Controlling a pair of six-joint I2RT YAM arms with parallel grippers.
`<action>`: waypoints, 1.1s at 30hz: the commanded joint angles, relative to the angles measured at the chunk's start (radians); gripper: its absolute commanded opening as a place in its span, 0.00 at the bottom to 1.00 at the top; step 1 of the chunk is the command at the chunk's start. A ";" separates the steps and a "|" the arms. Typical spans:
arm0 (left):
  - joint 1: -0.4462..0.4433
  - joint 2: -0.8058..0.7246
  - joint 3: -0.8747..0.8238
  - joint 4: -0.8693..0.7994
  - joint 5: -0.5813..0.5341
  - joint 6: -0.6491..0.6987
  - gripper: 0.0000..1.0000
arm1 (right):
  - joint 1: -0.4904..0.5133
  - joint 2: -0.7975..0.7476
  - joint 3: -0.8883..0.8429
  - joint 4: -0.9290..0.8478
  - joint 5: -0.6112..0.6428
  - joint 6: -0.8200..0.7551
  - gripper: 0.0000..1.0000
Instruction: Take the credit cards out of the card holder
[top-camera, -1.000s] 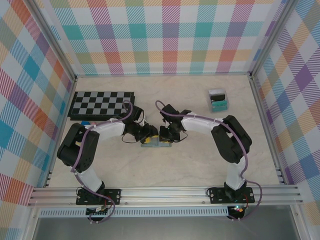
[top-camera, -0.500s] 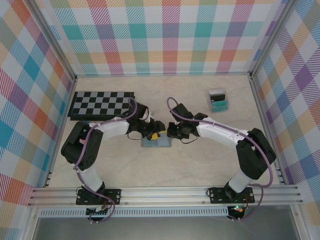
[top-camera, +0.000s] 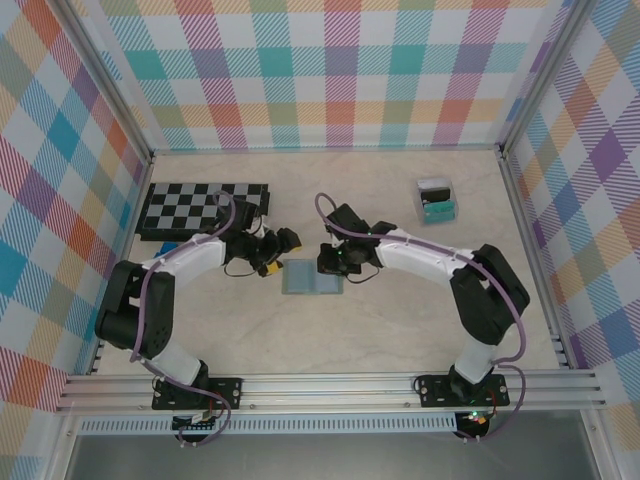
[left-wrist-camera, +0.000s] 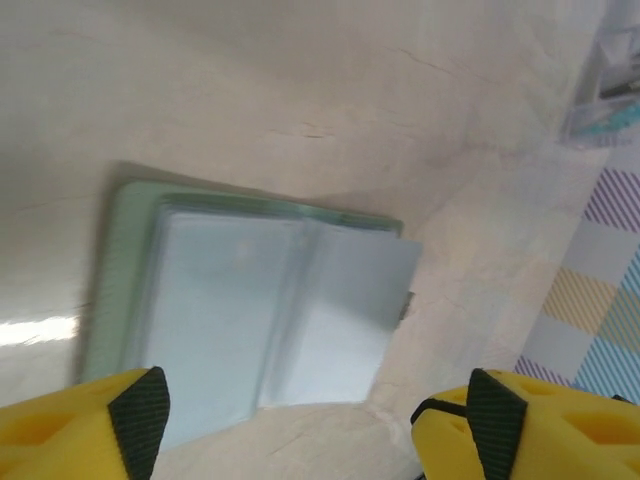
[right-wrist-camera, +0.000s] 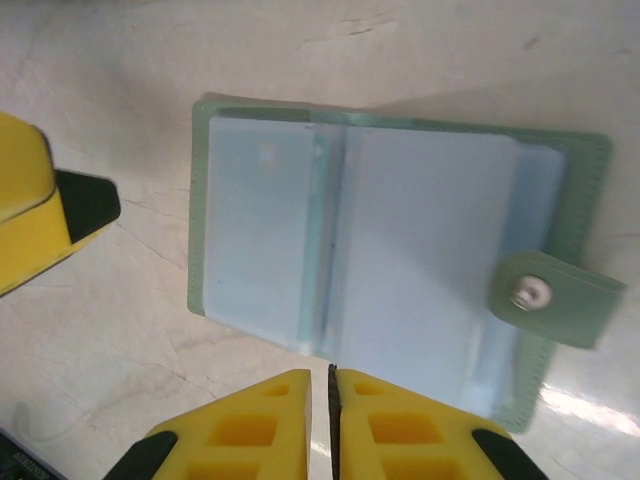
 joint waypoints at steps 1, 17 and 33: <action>0.007 -0.032 -0.038 -0.069 -0.044 0.019 0.87 | 0.011 0.068 0.070 -0.059 0.012 0.013 0.13; -0.019 0.038 -0.021 -0.024 0.055 0.050 0.81 | 0.010 0.283 0.209 -0.255 0.116 0.073 0.14; -0.055 0.120 0.030 -0.048 0.034 0.087 0.58 | 0.008 0.302 0.211 -0.264 0.092 0.056 0.14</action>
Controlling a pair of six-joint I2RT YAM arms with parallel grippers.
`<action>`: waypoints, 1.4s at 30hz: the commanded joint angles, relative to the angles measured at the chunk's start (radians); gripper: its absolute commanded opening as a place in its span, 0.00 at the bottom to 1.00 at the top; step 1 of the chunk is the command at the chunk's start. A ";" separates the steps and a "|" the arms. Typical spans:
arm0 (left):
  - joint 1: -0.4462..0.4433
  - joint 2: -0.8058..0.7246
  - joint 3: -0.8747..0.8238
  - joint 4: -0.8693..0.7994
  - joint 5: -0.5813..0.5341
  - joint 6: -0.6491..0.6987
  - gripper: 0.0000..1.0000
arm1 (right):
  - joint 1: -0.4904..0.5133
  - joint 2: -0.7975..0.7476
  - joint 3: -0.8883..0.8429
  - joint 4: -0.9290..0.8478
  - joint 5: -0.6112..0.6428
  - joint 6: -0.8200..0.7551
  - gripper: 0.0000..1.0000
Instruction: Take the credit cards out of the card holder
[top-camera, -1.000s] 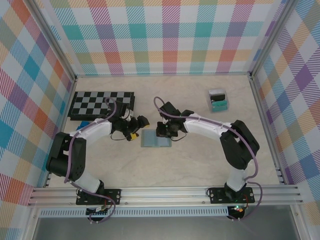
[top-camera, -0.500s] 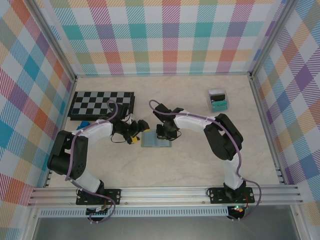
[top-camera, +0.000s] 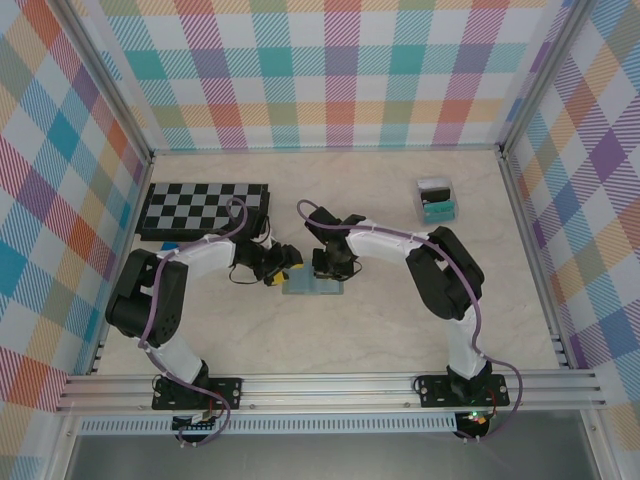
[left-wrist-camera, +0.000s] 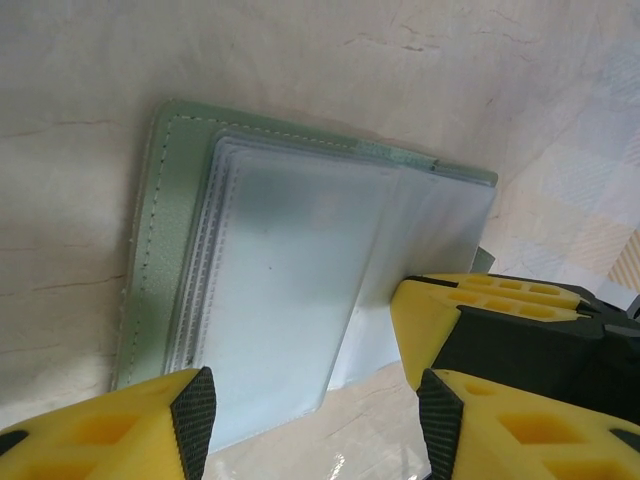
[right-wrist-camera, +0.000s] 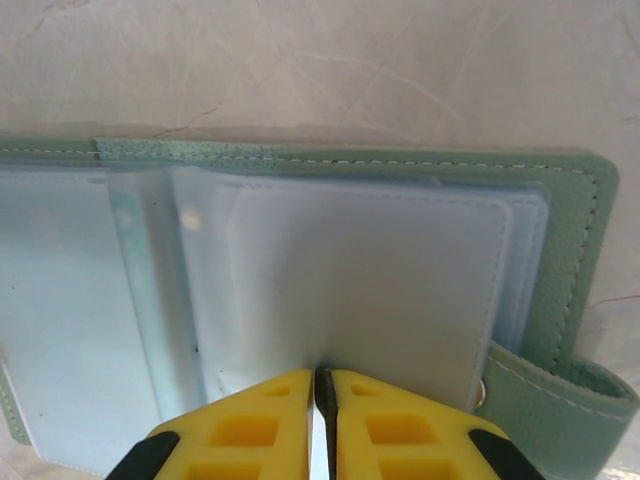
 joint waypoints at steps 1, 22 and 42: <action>-0.008 0.022 0.023 -0.022 0.000 0.023 0.58 | -0.001 0.036 0.005 -0.054 -0.005 0.000 0.14; -0.049 0.059 0.034 -0.015 -0.019 0.035 0.55 | -0.001 0.041 -0.005 -0.047 -0.035 0.007 0.14; -0.054 0.002 0.011 0.025 0.007 0.066 0.32 | -0.001 0.032 -0.019 -0.031 -0.045 0.015 0.14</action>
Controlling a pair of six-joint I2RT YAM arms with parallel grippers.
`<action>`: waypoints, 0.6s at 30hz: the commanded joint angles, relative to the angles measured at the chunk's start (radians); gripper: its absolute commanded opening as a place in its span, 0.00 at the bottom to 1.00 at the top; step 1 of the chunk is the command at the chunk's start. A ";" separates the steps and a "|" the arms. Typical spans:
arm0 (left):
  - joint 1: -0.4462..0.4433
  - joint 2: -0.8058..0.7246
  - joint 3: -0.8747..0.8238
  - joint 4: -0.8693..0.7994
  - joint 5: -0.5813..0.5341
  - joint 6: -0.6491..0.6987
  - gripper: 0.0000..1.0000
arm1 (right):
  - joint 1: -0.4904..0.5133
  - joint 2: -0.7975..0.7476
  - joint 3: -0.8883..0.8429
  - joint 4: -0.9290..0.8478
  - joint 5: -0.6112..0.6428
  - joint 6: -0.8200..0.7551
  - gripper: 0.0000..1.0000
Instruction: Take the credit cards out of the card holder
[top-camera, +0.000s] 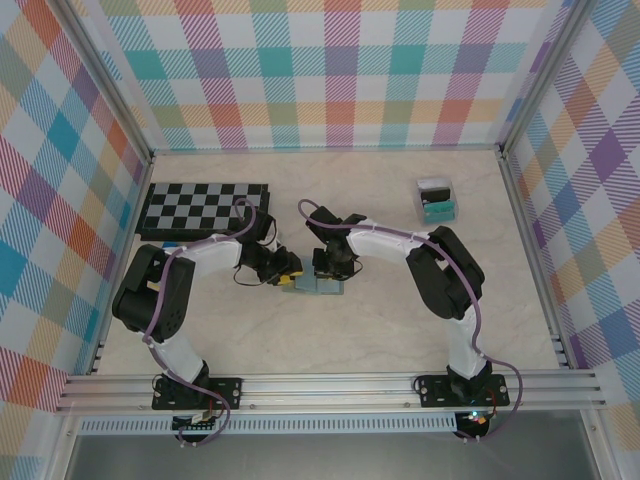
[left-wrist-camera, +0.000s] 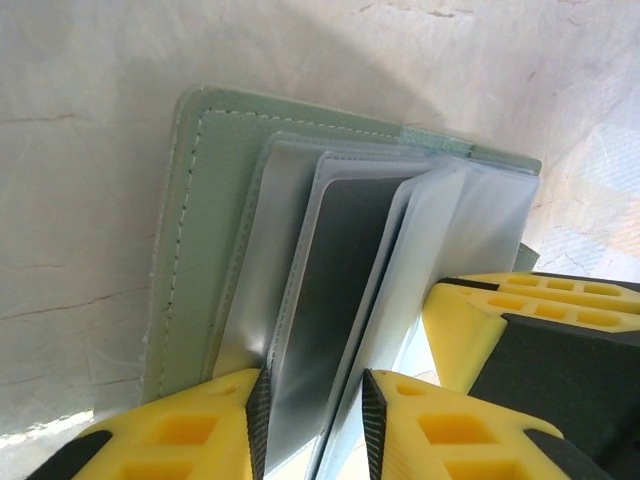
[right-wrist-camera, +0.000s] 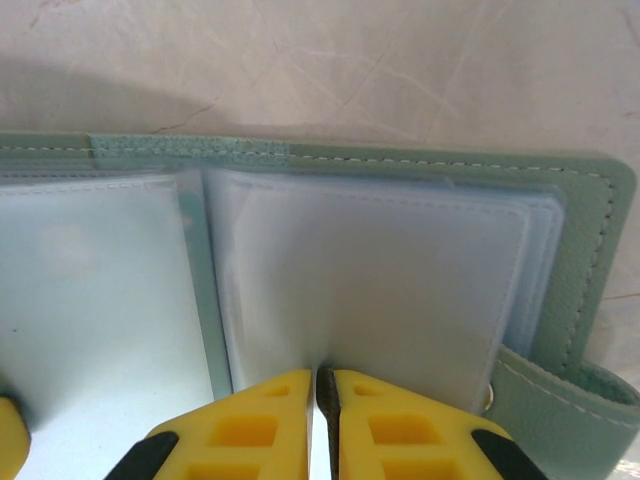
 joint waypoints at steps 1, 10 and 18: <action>-0.018 -0.036 0.000 0.028 0.032 0.023 0.32 | 0.001 0.031 -0.019 -0.029 -0.027 0.013 0.14; -0.017 -0.045 0.031 -0.076 -0.061 0.068 0.47 | -0.001 0.031 -0.019 -0.027 -0.028 0.012 0.14; -0.018 -0.042 0.031 -0.066 -0.059 0.066 0.36 | -0.001 0.027 -0.023 -0.028 -0.029 0.013 0.14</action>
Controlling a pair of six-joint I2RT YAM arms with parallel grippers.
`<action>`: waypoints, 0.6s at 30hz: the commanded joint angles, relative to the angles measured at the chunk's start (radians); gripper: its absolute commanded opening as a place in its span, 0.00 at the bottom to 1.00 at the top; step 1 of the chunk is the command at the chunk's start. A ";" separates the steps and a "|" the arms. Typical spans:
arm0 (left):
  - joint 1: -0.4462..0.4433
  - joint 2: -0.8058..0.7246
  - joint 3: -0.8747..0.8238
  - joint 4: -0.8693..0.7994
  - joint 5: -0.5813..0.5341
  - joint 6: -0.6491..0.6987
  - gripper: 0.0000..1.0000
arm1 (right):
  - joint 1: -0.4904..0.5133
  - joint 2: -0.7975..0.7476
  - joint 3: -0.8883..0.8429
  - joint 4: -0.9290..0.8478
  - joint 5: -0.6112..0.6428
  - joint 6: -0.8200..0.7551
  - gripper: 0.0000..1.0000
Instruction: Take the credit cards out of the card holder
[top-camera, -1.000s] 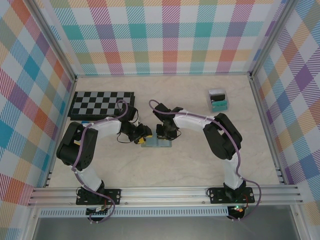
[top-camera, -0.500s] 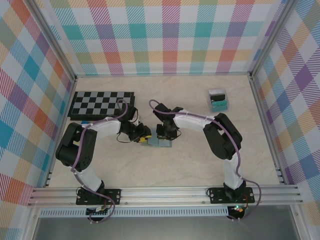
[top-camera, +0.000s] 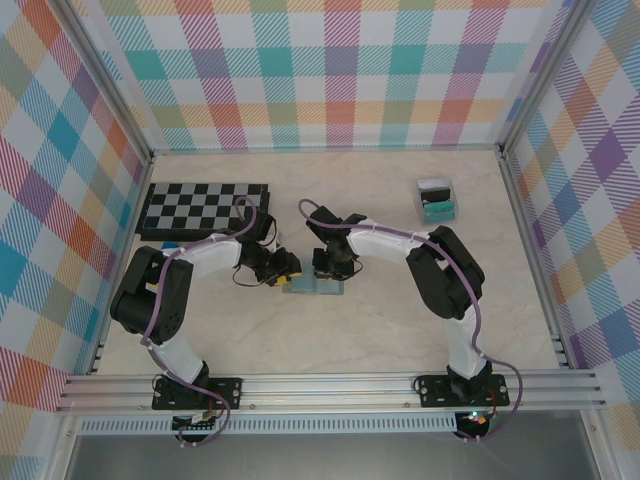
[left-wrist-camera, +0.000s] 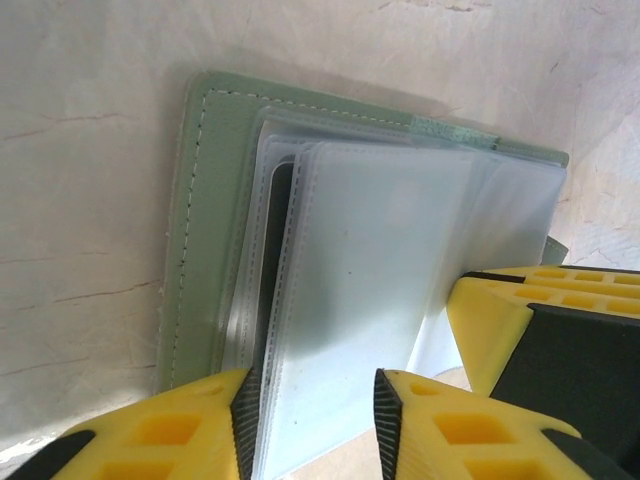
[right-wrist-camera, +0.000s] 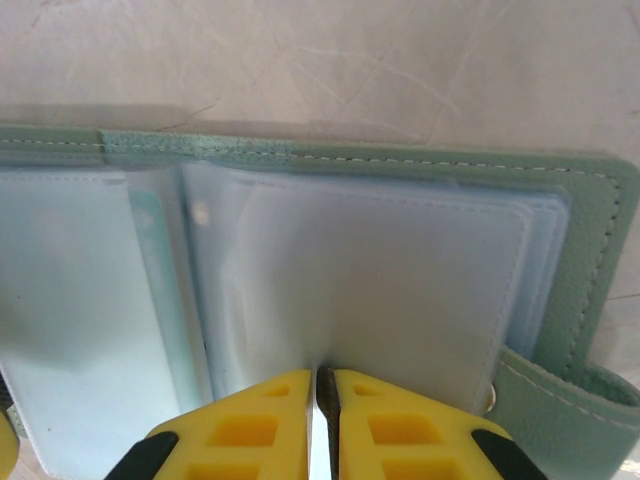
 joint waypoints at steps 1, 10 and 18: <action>-0.013 -0.029 0.022 -0.012 0.002 0.012 0.35 | 0.000 0.027 -0.024 -0.028 -0.022 0.011 0.14; -0.013 -0.039 0.005 0.055 0.089 -0.013 0.21 | -0.001 0.018 -0.033 -0.015 -0.039 0.004 0.13; -0.013 -0.063 -0.028 0.155 0.148 -0.061 0.04 | -0.020 -0.044 -0.085 0.061 -0.098 -0.013 0.10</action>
